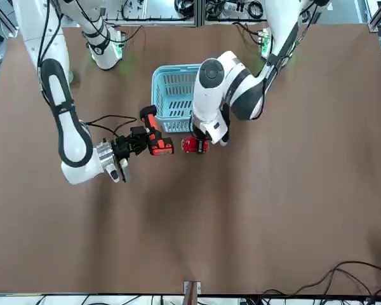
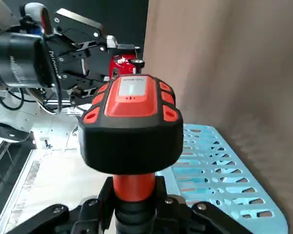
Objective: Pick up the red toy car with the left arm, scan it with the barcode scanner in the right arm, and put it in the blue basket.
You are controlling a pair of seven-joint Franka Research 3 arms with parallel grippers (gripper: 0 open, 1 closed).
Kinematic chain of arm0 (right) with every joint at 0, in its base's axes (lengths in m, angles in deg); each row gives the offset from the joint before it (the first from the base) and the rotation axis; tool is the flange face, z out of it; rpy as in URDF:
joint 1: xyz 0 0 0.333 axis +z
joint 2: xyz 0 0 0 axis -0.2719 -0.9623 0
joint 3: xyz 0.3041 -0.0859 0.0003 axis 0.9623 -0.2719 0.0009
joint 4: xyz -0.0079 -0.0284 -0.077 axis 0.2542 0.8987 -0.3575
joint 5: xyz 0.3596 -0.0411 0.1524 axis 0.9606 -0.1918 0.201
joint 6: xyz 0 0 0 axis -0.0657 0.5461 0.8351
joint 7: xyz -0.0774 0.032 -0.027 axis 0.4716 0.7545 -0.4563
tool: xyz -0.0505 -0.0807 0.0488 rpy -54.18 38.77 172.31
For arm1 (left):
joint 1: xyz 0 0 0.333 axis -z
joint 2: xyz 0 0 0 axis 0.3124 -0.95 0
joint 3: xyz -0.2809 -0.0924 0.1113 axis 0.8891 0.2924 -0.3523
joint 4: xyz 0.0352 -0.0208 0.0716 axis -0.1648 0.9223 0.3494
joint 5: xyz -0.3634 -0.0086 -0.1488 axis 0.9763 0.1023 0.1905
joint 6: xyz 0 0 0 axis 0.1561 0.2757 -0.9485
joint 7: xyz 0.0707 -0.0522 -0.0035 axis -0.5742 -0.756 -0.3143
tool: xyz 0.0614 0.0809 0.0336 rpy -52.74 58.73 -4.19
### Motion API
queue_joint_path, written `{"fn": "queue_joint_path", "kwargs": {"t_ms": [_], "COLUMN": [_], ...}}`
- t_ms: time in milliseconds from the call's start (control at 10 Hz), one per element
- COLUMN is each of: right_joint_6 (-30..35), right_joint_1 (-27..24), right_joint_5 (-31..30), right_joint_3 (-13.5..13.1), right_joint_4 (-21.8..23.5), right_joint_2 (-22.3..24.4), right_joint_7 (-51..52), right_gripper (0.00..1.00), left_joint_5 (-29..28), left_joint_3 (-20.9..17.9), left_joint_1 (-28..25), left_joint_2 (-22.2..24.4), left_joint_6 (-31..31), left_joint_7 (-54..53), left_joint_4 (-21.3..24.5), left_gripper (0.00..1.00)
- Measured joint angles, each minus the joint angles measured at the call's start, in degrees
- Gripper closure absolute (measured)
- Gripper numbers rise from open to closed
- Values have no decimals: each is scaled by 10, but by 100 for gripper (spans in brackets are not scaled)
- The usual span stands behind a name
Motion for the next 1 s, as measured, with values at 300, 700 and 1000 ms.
{"fn": "queue_joint_path", "kwargs": {"t_ms": [300,700,1000], "right_joint_6": [-13,-13,-12], "right_joint_1": [12,9,-8], "right_joint_5": [4,3,-104], "right_joint_3": [0,-11,-38], "right_joint_4": [2,3,-40], "right_joint_2": [-1,0,13], "right_joint_7": [1,2,-77], "right_gripper": [63,63,63], "left_joint_5": [0,0,-1], "left_joint_3": [0,0,5], "left_joint_1": [1,3,11], "left_joint_2": [-6,-7,-7], "left_joint_6": [0,-1,-30], "left_joint_7": [0,0,0], "left_joint_4": [-7,-7,-12], "left_gripper": [52,52,52]}}
